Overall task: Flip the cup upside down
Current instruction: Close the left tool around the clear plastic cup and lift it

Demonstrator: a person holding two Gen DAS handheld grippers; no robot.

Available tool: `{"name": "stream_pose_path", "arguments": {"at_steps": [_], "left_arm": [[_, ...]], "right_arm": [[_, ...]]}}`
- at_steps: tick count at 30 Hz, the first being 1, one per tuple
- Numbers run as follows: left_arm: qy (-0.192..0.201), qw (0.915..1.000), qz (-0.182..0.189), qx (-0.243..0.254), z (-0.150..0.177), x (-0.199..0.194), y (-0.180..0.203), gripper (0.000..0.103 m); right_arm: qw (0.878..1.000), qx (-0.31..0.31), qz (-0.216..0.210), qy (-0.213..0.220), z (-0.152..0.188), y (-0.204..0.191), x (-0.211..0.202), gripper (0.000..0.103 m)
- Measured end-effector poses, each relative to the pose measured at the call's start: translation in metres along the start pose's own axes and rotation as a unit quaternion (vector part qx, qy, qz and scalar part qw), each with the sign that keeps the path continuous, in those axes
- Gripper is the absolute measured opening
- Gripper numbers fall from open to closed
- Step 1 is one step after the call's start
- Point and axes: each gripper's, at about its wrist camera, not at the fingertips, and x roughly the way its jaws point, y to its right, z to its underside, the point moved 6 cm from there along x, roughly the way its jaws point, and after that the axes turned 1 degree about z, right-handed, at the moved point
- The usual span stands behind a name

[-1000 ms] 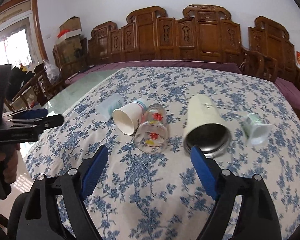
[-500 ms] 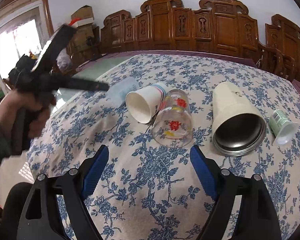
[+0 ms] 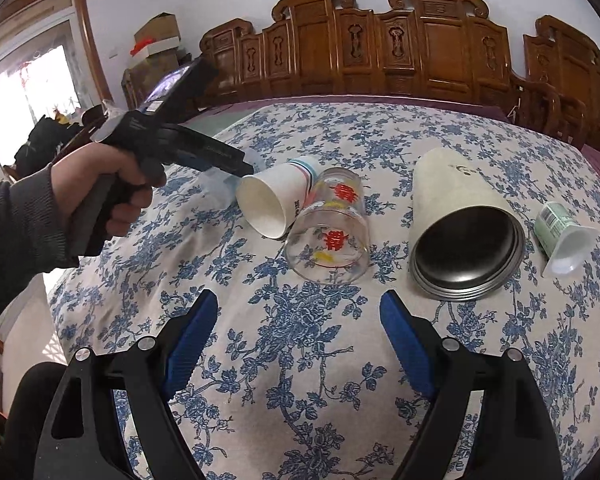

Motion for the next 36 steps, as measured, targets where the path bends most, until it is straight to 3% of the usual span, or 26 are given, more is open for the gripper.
{"name": "stream_pose_path", "arguments": {"at_steps": [5, 8, 18, 28, 36], "left_arm": [[-0.023, 0.9996, -0.013, -0.003, 0.002, 0.012, -0.005, 0.055], [-0.022, 0.9996, -0.019, 0.002, 0.005, 0.008, -0.005, 0.054], [0.026, 0.9997, -0.001, 0.002, 0.046, -0.061, 0.014, 0.053], [0.071, 0.9952, 0.065, 0.016, 0.109, -0.117, 0.084, 0.053], [0.081, 0.9908, 0.103, 0.032, 0.145, -0.129, 0.144, 0.054]], "right_arm": [[1.0, 0.005, 0.0, -0.001, 0.001, 0.003, 0.0, 0.085], [1.0, 0.002, 0.002, 0.001, 0.001, 0.004, -0.001, 0.085], [0.999, 0.013, 0.02, 0.023, 0.0, 0.016, -0.026, 0.085], [0.996, 0.044, 0.06, 0.051, 0.004, 0.048, -0.07, 0.085], [0.992, 0.061, 0.096, 0.061, 0.014, 0.076, -0.093, 0.085]]}}
